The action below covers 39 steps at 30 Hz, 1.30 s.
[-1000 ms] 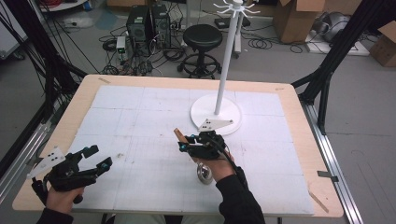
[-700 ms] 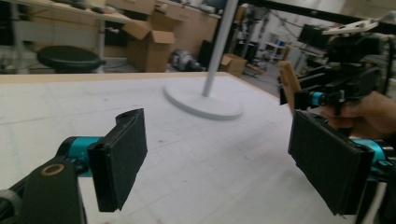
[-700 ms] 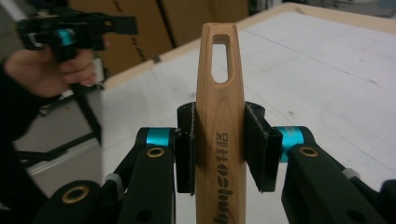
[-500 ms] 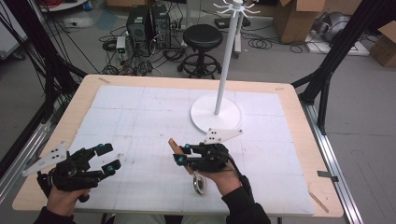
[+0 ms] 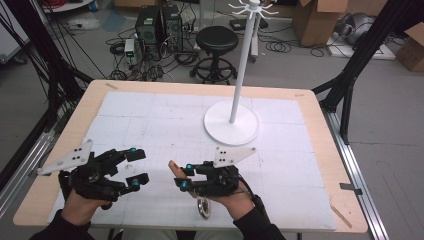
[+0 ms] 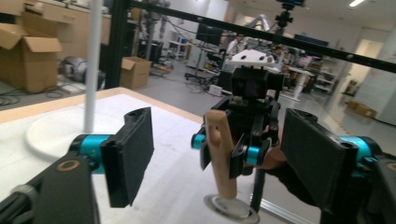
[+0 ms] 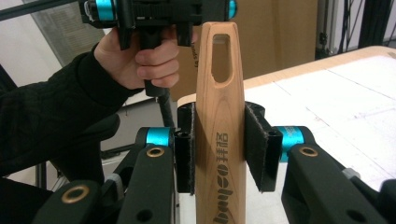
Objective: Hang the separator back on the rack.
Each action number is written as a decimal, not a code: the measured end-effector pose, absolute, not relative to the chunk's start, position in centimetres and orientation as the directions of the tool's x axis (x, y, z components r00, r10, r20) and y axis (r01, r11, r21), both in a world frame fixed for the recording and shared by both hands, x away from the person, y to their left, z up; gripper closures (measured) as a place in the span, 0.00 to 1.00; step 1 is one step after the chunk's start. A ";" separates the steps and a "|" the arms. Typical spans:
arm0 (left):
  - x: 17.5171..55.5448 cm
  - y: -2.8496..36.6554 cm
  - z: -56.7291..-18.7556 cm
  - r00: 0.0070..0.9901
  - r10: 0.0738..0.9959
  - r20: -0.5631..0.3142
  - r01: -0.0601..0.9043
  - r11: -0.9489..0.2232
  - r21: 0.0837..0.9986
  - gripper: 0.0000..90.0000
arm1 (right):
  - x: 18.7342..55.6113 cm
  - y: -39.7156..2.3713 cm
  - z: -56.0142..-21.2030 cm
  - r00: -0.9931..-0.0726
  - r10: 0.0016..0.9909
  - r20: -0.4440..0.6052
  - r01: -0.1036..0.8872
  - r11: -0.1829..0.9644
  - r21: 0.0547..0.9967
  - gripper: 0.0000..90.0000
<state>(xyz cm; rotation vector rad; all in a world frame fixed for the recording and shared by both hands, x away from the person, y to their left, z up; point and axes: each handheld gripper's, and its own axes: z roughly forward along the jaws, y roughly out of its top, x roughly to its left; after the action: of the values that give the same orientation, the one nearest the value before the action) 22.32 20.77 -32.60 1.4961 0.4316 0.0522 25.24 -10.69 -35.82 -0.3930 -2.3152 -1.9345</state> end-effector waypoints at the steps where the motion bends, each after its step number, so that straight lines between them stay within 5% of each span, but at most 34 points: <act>1: 22.2 20.5 -32.6 0.927 0.288 -0.241 0.226 0.083 0.971 0.33 | 25.2 -10.6 -35.9 -0.963 0.124 0.239 0.256 0.157 0.954 0.74; 13: 21.6 19.4 -33.3 0.946 0.187 -0.266 0.255 0.078 0.964 0.37 | 24.0 -9.2 -35.6 -0.975 0.057 0.217 0.223 0.154 0.963 0.74; 23: 21.5 19.1 -33.2 0.954 0.127 -0.270 0.261 0.086 0.962 0.54 | 23.5 -8.5 -35.4 -0.976 0.011 0.219 0.219 0.146 0.965 0.74; 39: 21.8 18.7 -34.0 0.948 0.100 -0.301 0.293 0.085 0.952 0.65 | 23.3 -8.1 -35.3 -0.976 -0.017 0.218 0.213 0.143 0.966 0.74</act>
<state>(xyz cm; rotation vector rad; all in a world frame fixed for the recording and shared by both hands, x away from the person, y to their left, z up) 21.79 18.68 -34.03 1.4864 0.3224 -0.1473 23.29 -8.09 -35.31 -0.1943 -2.2350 -1.9383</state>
